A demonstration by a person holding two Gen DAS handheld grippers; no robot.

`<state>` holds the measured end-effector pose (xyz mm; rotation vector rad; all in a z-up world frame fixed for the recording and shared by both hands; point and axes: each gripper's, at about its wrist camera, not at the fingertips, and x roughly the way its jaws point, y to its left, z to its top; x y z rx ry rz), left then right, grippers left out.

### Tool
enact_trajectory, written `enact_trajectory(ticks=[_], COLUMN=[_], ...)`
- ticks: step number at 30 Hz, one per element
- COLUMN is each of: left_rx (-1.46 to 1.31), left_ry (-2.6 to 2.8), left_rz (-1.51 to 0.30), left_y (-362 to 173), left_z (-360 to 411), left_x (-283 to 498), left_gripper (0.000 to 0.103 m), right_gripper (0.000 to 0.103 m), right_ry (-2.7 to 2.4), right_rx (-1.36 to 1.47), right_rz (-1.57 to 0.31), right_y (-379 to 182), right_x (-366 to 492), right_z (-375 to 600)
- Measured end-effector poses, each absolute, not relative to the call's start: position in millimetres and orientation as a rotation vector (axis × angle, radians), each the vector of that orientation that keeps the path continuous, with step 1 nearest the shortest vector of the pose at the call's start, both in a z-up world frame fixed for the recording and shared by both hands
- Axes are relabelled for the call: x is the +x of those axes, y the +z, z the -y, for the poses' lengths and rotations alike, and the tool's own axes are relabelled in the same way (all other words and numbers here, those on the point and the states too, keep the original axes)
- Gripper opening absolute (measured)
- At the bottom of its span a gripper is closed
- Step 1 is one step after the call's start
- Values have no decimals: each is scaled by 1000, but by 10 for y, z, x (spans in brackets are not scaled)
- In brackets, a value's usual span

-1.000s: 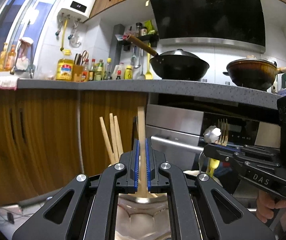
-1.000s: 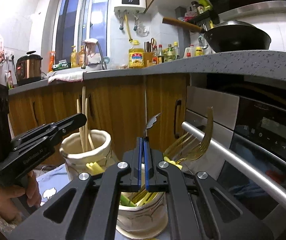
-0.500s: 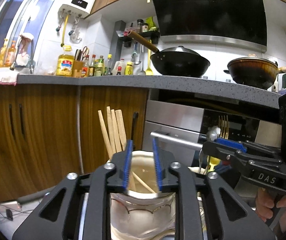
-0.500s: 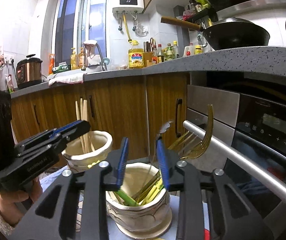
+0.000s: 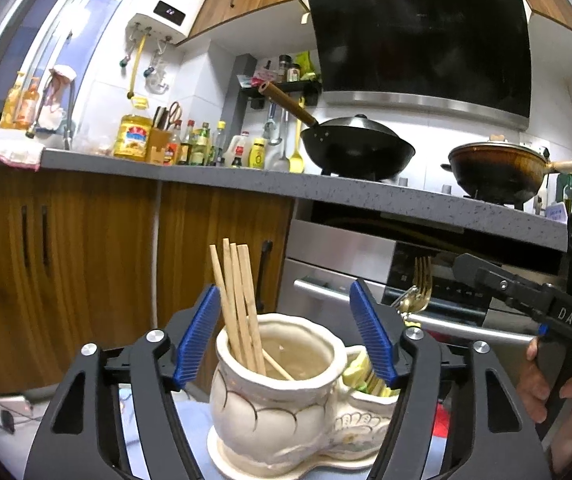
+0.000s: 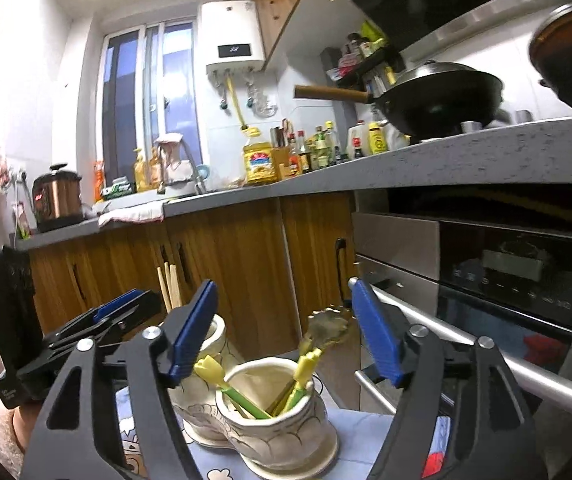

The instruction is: Organize utensils

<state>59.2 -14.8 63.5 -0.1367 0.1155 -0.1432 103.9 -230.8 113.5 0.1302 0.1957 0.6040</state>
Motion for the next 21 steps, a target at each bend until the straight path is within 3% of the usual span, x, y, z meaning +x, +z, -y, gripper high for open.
enact_trajectory(ticks=[5,9,21], left_rx=[-138,-118,-1], left_ry=[-146,-134,-75], left_rz=[-138,-162,-242], left_y=[616,554,170], left_z=[155,170,160], left_x=[435,289,-70], left_gripper=[89,94,97], right_gripper=[89,98,98], right_ry=[612,600,509], right_rx=[167,161,71], right_rz=[-267,-317,-382], right_y=[1019,870,472], right_x=[944,811,505], right_z=[2390,2421,2414])
